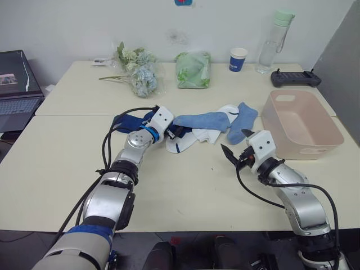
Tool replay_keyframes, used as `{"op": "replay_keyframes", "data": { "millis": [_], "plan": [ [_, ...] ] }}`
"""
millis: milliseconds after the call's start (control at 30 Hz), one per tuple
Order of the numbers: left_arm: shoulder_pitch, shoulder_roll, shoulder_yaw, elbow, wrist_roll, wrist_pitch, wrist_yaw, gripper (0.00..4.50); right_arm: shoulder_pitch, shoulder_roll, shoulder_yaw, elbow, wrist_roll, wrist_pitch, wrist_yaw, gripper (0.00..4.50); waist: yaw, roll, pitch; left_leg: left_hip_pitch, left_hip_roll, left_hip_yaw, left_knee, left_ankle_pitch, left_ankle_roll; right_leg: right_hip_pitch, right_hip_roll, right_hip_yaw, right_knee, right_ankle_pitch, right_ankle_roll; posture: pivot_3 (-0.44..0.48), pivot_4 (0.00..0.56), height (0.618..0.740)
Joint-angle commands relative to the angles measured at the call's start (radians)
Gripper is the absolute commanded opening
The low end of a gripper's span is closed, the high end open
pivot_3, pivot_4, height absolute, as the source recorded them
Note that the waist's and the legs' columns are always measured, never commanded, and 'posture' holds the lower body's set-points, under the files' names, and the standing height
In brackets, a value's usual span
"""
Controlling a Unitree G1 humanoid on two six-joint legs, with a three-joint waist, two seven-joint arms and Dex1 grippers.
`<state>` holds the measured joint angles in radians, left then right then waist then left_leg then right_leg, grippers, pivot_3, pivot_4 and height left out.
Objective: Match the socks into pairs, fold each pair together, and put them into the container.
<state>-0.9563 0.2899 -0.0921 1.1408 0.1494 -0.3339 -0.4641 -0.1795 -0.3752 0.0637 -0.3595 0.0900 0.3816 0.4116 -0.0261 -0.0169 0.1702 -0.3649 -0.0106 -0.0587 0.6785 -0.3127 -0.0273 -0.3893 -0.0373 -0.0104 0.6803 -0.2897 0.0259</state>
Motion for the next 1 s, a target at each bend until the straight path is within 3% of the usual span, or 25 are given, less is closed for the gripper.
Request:
{"op": "replay_keyframes", "data": {
  "millis": [33, 133, 233, 600, 833, 1000],
  "plan": [
    [-0.031, 0.01, -0.027, -0.001, 0.04, -0.045, 0.024, 4.34, -0.016, 0.001, 0.002, -0.048, -0.007, -0.024, -0.003, 4.5, 0.0, 0.0, 0.0, 0.0, 0.0, 0.0, 0.0, 0.0, 0.0, 0.0, 0.0, 0.0, 0.0, 0.0, 0.0, 0.0, 0.15, 0.74],
    [-0.033, 0.011, -0.049, 0.002, 0.064, -0.064, 0.032, 4.34, -0.017, -0.001, 0.006, -0.041, -0.012, -0.028, -0.002, 4.5, 0.0, 0.0, 0.0, 0.0, 0.0, 0.0, 0.0, 0.0, 0.0, 0.0, 0.0, 0.0, 0.0, 0.0, 0.0, 0.0, 0.15, 0.74],
    [-0.035, 0.016, -0.082, 0.011, 0.104, -0.093, 0.039, 3.75, -0.024, 0.003, 0.012, -0.036, -0.015, -0.028, 0.0, 4.5, 0.0, 0.0, 0.0, 0.0, 0.0, 0.0, 0.0, 0.0, 0.0, 0.0, 0.0, 0.0, 0.0, 0.0, 0.0, 0.0, 0.15, 0.74],
    [-0.048, 0.01, -0.082, 0.033, 0.125, -0.128, 0.019, 0.13, -0.026, 0.007, 0.013, -0.016, -0.021, -0.038, 0.003, 4.5, 0.0, 0.0, 0.0, 0.0, 0.0, 0.0, 0.0, 0.0, 0.0, 0.0, 0.0, 0.0, 0.0, 0.0, 0.0, 0.0, 0.15, 0.74],
    [-0.015, 0.033, -0.073, -0.017, 0.111, -0.15, -0.02, 0.03, -0.044, 0.003, 0.022, 0.02, -0.022, -0.062, 0.021, 4.5, -0.001, 0.0, 0.0, 0.0, 0.0, 0.0, 0.0, 0.0, 0.0, 0.0, 0.0, 0.0, 0.0, 0.0, 0.0, 0.0, 0.15, 0.74],
    [0.083, 0.081, -0.066, -0.212, 0.068, -0.155, -0.128, 0.03, -0.069, -0.021, 0.041, 0.056, -0.037, -0.095, 0.064, 4.5, -0.003, 0.0, 0.0, 0.0, 0.0, 0.001, 0.0, 0.001, -0.001, 0.0, 0.0, 0.0, 0.0, 0.0, 0.0, 0.0, 0.15, 0.74]
  ]
}}
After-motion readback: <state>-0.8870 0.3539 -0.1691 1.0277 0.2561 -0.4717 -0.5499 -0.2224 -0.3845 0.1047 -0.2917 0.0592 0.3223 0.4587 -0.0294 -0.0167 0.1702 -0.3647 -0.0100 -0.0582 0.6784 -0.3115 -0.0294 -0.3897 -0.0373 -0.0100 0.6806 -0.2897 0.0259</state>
